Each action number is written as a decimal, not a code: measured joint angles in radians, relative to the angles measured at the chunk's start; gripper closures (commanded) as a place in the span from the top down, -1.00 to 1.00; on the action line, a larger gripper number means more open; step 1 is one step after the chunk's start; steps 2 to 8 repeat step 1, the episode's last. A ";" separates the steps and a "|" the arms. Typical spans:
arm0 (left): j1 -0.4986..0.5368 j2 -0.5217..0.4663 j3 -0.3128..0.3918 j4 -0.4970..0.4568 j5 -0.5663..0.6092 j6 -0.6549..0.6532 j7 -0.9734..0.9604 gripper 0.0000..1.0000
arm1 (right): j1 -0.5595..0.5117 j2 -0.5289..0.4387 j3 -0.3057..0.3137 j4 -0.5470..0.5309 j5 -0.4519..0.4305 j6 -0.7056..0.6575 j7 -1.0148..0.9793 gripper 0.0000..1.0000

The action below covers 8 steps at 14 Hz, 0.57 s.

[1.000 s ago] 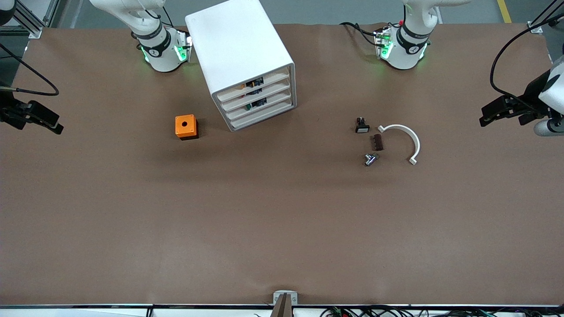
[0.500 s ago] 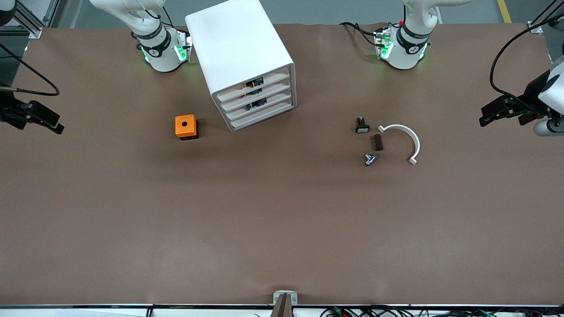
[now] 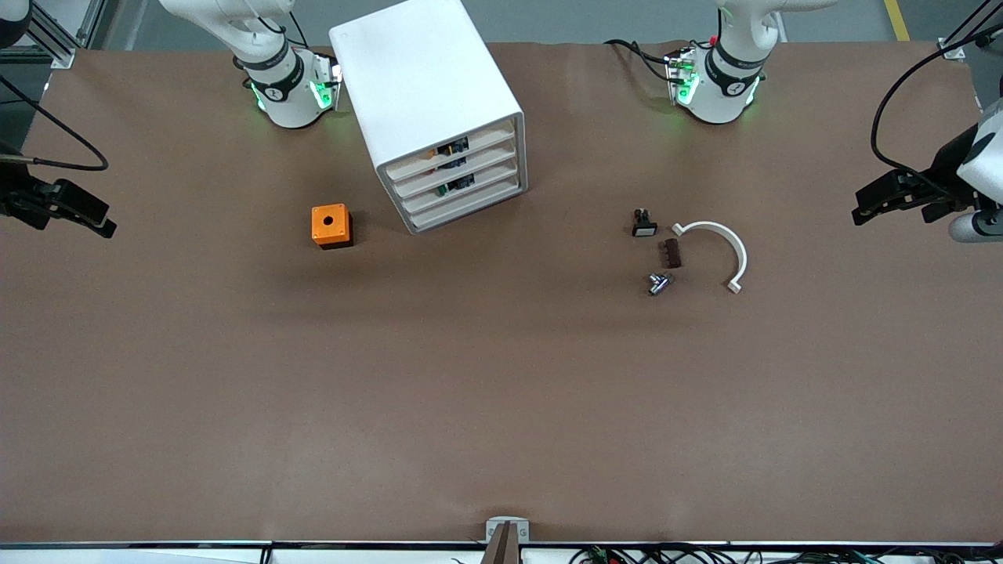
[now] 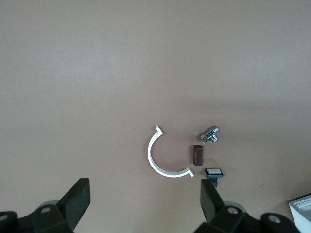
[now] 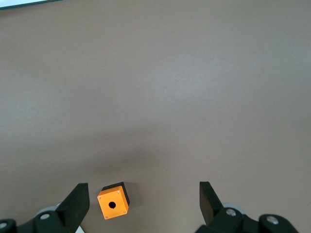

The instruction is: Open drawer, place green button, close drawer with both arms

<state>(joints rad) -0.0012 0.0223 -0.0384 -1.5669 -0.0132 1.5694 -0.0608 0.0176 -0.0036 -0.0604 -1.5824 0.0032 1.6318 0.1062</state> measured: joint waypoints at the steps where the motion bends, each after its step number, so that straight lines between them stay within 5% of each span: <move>1: 0.000 0.000 0.000 0.000 0.000 0.000 0.000 1.00 | 0.000 0.000 0.000 0.000 0.000 0.000 0.000 1.00; 8: 0.000 0.000 0.000 0.000 0.000 0.000 0.000 1.00 | 0.000 0.000 0.000 0.000 0.000 0.000 0.000 1.00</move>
